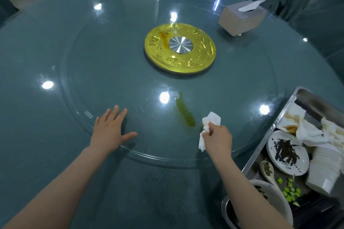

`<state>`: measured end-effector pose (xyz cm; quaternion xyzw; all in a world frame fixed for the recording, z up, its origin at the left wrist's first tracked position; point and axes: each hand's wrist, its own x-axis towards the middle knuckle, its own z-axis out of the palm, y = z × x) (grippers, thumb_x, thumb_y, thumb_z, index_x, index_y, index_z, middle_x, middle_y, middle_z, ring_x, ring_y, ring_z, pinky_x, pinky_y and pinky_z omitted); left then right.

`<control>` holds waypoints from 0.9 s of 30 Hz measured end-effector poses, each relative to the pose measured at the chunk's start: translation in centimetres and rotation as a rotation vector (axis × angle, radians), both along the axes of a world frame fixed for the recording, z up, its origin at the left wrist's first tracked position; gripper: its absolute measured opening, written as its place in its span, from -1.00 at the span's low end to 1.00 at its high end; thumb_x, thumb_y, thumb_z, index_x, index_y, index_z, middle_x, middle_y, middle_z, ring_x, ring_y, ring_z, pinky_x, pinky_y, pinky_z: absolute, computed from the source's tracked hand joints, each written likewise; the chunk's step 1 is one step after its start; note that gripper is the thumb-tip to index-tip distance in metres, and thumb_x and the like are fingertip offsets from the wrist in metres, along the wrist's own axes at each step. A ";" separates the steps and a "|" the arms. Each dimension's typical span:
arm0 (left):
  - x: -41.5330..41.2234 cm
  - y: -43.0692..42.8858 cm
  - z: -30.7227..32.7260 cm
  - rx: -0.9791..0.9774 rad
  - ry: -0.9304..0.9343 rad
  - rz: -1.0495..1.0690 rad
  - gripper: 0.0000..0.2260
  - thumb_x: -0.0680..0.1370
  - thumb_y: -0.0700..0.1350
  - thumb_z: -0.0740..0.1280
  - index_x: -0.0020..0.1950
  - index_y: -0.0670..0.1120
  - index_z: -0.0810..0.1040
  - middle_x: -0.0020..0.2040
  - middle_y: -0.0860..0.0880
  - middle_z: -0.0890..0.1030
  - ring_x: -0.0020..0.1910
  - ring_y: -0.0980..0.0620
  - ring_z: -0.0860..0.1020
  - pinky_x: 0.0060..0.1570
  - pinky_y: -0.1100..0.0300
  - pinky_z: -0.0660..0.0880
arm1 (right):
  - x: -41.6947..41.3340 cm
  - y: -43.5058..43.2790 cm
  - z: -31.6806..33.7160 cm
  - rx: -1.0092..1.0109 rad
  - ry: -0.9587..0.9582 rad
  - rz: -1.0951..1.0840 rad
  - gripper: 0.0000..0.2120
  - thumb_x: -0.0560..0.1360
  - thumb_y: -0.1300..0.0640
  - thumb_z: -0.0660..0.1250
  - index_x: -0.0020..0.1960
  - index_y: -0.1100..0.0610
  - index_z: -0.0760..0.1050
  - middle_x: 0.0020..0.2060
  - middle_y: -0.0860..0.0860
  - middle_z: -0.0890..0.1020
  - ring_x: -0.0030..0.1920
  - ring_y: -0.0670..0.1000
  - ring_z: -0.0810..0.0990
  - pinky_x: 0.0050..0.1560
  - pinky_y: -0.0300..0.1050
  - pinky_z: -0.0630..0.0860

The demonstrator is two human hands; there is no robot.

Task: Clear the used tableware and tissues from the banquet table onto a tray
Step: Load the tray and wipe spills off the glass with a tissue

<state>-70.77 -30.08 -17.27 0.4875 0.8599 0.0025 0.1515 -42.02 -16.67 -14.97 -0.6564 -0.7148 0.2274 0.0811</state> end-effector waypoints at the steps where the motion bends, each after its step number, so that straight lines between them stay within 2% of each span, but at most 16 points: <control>1: 0.0 0.0 0.1 -0.005 0.004 -0.003 -0.16 0.42 0.40 0.22 0.57 0.08 0.00 0.59 -0.02 -0.02 0.55 -0.07 -0.01 0.48 -0.09 0.02 | -0.2 0.0 0.0 -0.004 -0.012 -0.002 -0.86 0.49 0.23 0.22 -0.25 0.20 0.41 -0.28 0.07 0.42 -0.34 0.03 0.36 -0.46 -0.17 0.14; 4: 0.2 0.0 0.1 -0.003 0.012 -0.008 -0.15 0.41 0.41 0.22 0.57 0.08 0.01 0.59 -0.02 -0.01 0.55 -0.08 0.01 0.48 -0.09 0.04 | -1.2 0.2 0.2 -0.022 -0.005 0.003 -0.83 0.49 0.24 0.21 -0.28 0.19 0.41 -0.35 0.07 0.45 -0.37 0.02 0.35 -0.47 -0.16 0.15; 8: 0.4 0.0 0.3 -0.012 0.019 -0.024 -0.13 0.39 0.45 0.20 0.57 0.10 0.00 0.59 -0.01 0.00 0.55 -0.07 0.03 0.48 -0.06 0.08 | -3.5 0.4 0.0 -0.035 0.000 0.031 -0.69 0.50 0.24 0.19 -0.39 0.07 0.24 -0.34 0.06 0.44 -0.30 0.08 0.39 -0.44 -0.13 0.16; 10: 0.6 -0.1 0.3 -0.009 0.028 -0.038 -0.14 0.38 0.45 0.20 0.56 0.12 0.02 0.58 0.01 0.03 0.54 -0.06 0.07 0.47 -0.04 0.12 | -4.3 0.8 -0.1 -0.037 0.046 -0.006 -0.69 0.48 0.26 0.19 -0.40 0.08 0.23 -0.37 0.05 0.43 -0.31 0.08 0.38 -0.44 -0.12 0.18; 13: 0.8 -0.3 0.6 0.029 0.028 -0.041 -0.20 0.37 0.43 0.26 0.53 0.18 0.13 0.56 0.06 0.13 0.49 -0.05 0.18 0.40 -0.04 0.20 | -5.3 2.0 -0.1 -0.055 0.096 -0.048 -0.69 0.46 0.30 0.20 -0.42 0.09 0.26 -0.42 0.01 0.39 -0.37 0.03 0.36 -0.48 -0.16 0.16; 16: 0.3 -0.2 0.9 0.124 -0.062 -0.058 -0.34 0.39 0.31 0.37 0.46 0.20 0.32 0.49 0.09 0.30 0.37 -0.05 0.30 0.35 0.02 0.26 | -5.7 3.3 0.2 -0.066 0.105 -0.054 -0.71 0.45 0.32 0.21 -0.41 0.10 0.33 -0.41 0.00 0.42 -0.32 0.06 0.41 -0.46 -0.17 0.23; 20: -0.5 0.0 1.0 0.159 -0.138 -0.128 -0.41 0.39 0.20 0.45 0.40 0.17 0.41 0.41 0.13 0.40 0.31 -0.01 0.37 0.31 0.08 0.31 | -5.1 4.3 -0.1 -0.053 0.109 -0.033 -0.79 0.47 0.32 0.19 -0.25 0.10 0.50 -0.19 0.08 0.49 -0.18 0.13 0.47 -0.27 -0.11 0.41; 21: -0.3 0.0 1.0 0.160 -0.139 -0.137 -0.39 0.39 0.20 0.45 0.41 0.16 0.40 0.39 0.13 0.41 0.30 0.00 0.38 0.30 0.08 0.32 | -4.8 4.5 -0.3 -0.038 0.107 -0.031 -0.79 0.49 0.30 0.20 -0.17 0.06 0.53 -0.10 0.10 0.47 -0.12 0.14 0.47 -0.21 -0.10 0.42; 23: 0.2 0.2 0.8 0.159 -0.141 -0.153 -0.34 0.39 0.20 0.45 0.45 0.12 0.36 0.38 0.13 0.42 0.29 0.00 0.38 0.30 0.12 0.30 | -4.3 4.8 -0.5 -0.008 0.082 -0.057 -0.79 0.53 0.26 0.24 0.10 0.16 0.59 0.07 0.11 0.40 0.02 0.13 0.44 -0.05 -0.09 0.43; 25: 0.6 0.3 0.4 0.181 -0.182 -0.162 -0.36 0.41 0.15 0.46 0.45 0.09 0.37 0.35 0.11 0.45 0.28 0.00 0.38 0.31 0.17 0.25 | -3.9 5.3 -0.6 0.014 0.077 -0.060 -0.80 0.52 0.27 0.26 0.11 0.18 0.57 0.16 0.16 0.40 0.11 0.19 0.44 0.06 -0.02 0.47; 27: 0.3 0.6 0.4 0.216 -0.275 -0.144 -0.41 0.42 0.09 0.47 0.42 0.08 0.42 0.31 0.10 0.48 0.29 0.00 0.40 0.29 0.19 0.27 | -3.7 5.8 -0.3 0.010 0.056 -0.036 -0.78 0.50 0.30 0.24 0.09 0.18 0.58 0.16 0.19 0.42 0.10 0.23 0.48 0.06 0.02 0.50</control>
